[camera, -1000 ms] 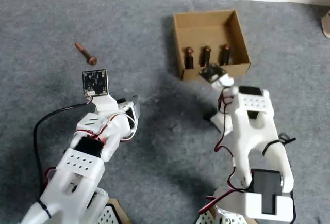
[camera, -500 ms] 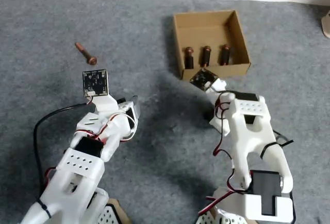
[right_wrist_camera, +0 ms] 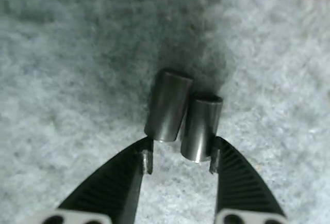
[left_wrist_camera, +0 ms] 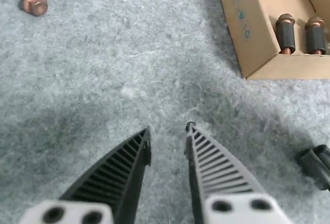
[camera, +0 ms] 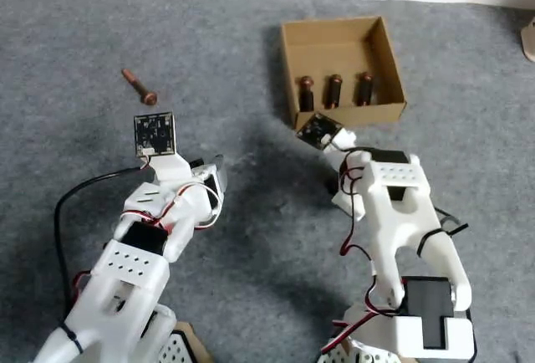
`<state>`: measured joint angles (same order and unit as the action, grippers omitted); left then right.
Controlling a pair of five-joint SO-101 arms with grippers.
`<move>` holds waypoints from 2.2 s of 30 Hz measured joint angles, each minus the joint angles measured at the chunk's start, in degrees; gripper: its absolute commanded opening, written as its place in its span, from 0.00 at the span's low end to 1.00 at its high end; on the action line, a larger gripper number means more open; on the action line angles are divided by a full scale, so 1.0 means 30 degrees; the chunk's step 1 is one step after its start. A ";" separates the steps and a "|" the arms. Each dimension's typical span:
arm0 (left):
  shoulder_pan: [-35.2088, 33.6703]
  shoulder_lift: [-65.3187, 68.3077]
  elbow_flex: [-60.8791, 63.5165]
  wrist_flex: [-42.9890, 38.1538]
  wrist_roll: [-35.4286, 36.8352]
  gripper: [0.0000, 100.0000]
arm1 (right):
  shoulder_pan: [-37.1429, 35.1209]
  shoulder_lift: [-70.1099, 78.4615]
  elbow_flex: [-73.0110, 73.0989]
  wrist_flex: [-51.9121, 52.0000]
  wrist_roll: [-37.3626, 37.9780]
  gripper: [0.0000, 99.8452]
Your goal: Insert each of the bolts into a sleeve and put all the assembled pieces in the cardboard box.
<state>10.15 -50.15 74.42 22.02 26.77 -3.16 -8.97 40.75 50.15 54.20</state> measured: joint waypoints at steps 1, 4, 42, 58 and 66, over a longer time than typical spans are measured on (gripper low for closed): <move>0.0000 0.0000 0.0000 0.0000 0.0000 0.12 | -0.0029 0.0000 0.0029 -0.0176 0.0000 0.17; 0.0000 0.0000 0.0000 0.0000 0.0000 0.12 | -0.0059 0.0000 0.0029 -0.1465 0.0000 0.17; 0.0000 0.0000 0.0000 0.0000 0.0000 0.11 | 0.0586 0.0000 0.2520 -0.4718 -0.0821 0.01; 0.0000 0.0000 -0.2930 0.4073 0.0088 0.11 | 0.0352 -0.0498 0.2549 -0.4601 -1.1927 0.01; -0.2198 0.0234 -0.6330 0.8498 0.0088 0.04 | -0.2168 -0.5245 0.3575 -0.4601 -1.7377 0.01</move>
<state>3.56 -49.45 55.43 47.52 27.03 -9.67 -24.70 51.47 36.35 2.07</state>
